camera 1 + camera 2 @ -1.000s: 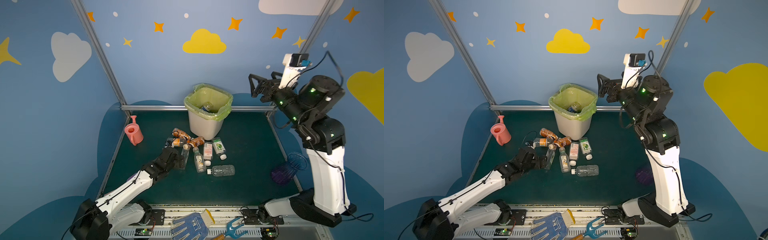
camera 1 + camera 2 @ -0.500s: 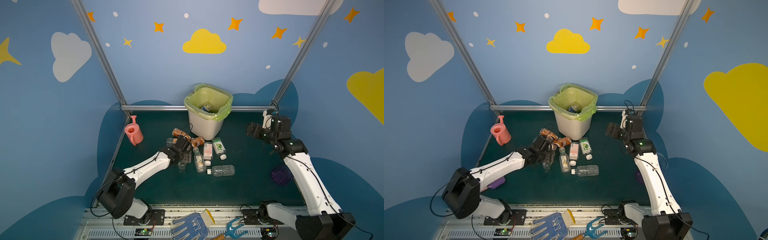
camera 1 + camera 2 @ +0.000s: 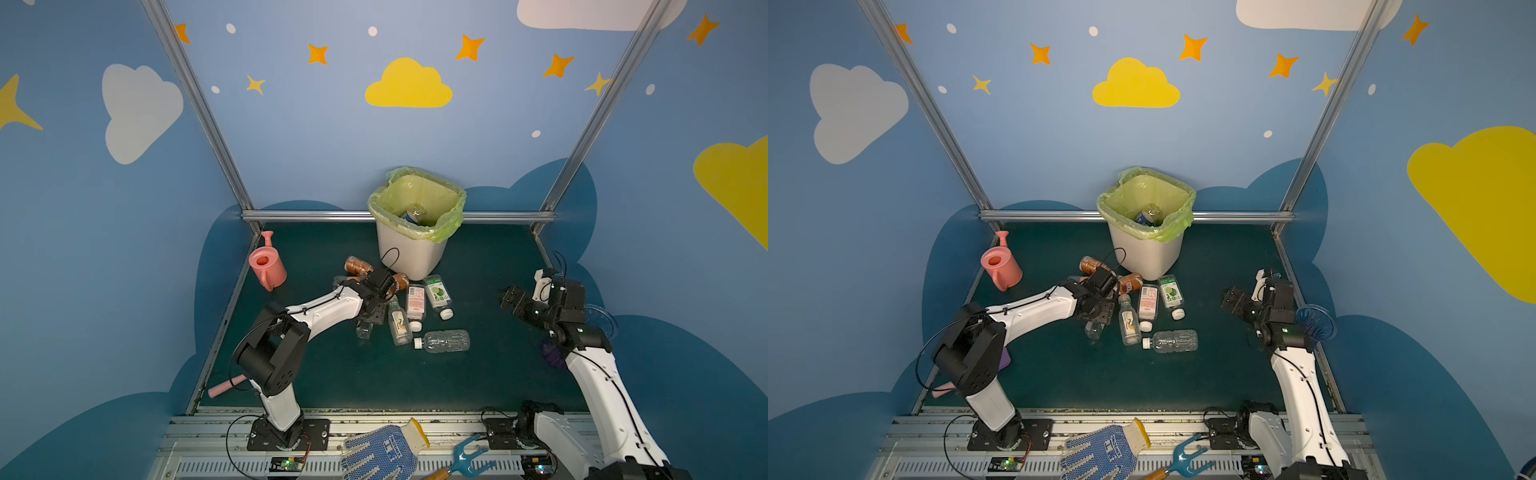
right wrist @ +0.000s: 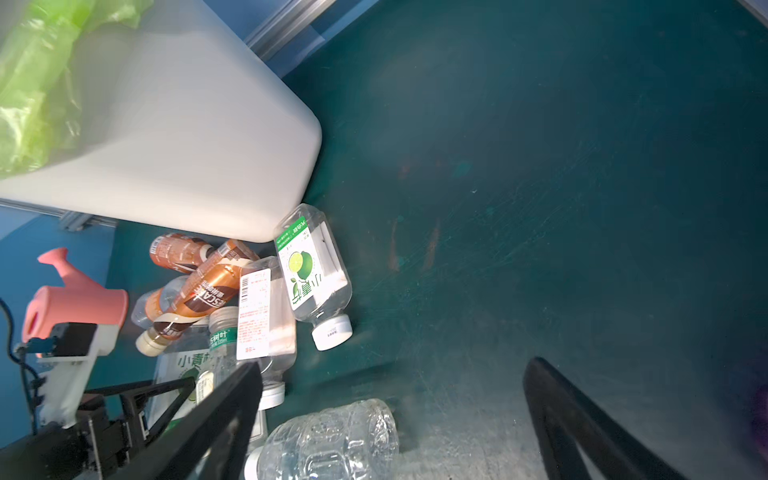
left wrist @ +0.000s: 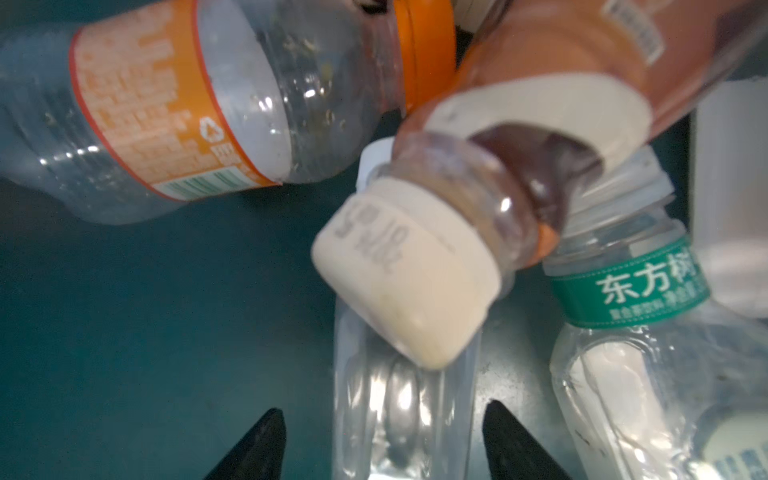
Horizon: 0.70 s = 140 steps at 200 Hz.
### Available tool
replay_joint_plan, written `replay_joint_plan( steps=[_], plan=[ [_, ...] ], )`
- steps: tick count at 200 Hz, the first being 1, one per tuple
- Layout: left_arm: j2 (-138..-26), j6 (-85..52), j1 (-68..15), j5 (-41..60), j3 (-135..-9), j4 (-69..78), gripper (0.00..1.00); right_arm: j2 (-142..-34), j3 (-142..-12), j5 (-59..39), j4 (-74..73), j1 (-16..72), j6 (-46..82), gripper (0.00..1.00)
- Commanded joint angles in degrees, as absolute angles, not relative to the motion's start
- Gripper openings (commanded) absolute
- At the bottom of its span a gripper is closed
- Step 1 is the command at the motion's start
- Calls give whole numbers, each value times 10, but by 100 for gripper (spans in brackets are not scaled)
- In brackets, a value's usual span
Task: Throw the plastic bottles in the bin
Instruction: 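Grasp the clear white-cap water bottle with the left gripper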
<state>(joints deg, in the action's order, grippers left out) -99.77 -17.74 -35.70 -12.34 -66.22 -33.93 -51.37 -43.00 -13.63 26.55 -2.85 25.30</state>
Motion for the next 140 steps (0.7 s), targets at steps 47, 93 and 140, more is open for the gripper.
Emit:
replay_joint_plan(
  steps=[47, 93, 140],
  plan=[
    [-1001, -150, -358, -116, -665, -375, 42, -497, -416, -173, 247, -54, 266, 98],
    [-950, -154, -358, -107, -644, -410, 36, -496, -411, -184, 242, -63, 273, 98],
    [-872, -181, -358, -102, -594, -441, 40, -502, -409, -193, 232, -64, 281, 98]
  ],
)
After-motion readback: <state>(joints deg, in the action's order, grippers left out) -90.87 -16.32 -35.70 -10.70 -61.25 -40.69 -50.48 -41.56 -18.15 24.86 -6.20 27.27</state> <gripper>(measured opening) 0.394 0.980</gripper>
